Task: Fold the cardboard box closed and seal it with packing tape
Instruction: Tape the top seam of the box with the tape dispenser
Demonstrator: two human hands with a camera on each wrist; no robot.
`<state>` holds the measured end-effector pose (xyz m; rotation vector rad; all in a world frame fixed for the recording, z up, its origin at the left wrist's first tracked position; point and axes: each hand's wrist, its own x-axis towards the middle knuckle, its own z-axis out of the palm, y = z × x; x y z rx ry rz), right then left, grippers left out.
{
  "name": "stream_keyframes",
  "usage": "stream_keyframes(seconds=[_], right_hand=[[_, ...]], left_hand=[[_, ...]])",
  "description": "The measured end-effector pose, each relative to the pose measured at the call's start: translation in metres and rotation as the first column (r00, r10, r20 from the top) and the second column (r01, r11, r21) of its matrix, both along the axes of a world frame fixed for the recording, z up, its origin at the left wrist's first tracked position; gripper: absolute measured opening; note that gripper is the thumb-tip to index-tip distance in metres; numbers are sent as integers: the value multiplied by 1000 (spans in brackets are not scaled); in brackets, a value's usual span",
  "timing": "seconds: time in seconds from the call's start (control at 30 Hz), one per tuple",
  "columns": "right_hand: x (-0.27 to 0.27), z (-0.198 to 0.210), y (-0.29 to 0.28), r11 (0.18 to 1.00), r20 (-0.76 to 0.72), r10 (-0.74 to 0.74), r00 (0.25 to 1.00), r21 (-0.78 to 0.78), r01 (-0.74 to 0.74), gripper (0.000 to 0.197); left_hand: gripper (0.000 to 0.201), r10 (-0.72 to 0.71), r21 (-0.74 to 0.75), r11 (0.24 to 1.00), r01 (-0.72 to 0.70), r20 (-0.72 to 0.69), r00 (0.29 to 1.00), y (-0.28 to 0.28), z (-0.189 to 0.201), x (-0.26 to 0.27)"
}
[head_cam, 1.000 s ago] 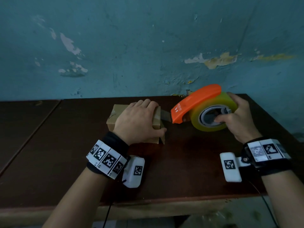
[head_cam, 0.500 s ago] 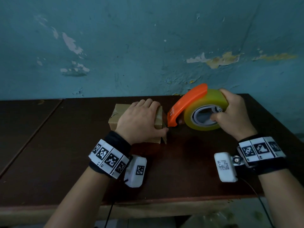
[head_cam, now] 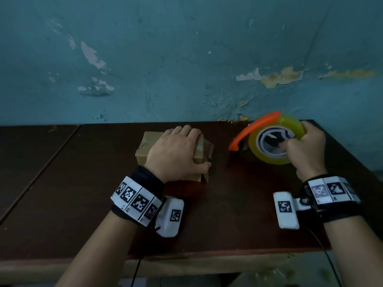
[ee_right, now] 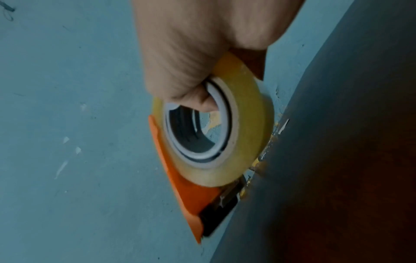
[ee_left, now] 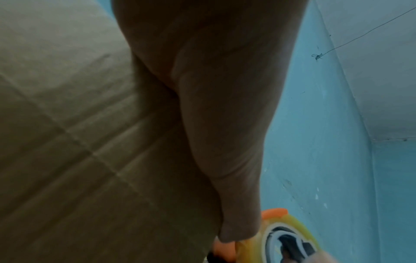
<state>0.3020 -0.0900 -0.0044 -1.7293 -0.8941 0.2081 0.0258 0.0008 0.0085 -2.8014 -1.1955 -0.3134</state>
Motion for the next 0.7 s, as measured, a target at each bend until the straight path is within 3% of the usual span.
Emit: stream_keyframes(seconds=[0.1,0.23,0.43,0.53,0.7], right_hand=[[6,-10,8,1000,-251,-12,968,0,12,30],[13,-24,16,997,-375,32,926,-47,-53,40],[19,-22,19,986,-390,69,918,-115,-123,82],[17,-23,18,991,-424,-17,905,-129,-41,77],[21,-25,16,960,-317,-112,942,-280,20,66]], left_hand=[[84,-2,0,1000,2,6,1000,0,0,-1],[85,-4,4,1000,4,3,1000,0,1,0],[86,-6,-3,1000,6,3,1000,0,0,-1],[86,-7,-4,1000,7,6,1000,0,0,-1],[86,-6,3,1000,6,2,1000,1,0,-1]])
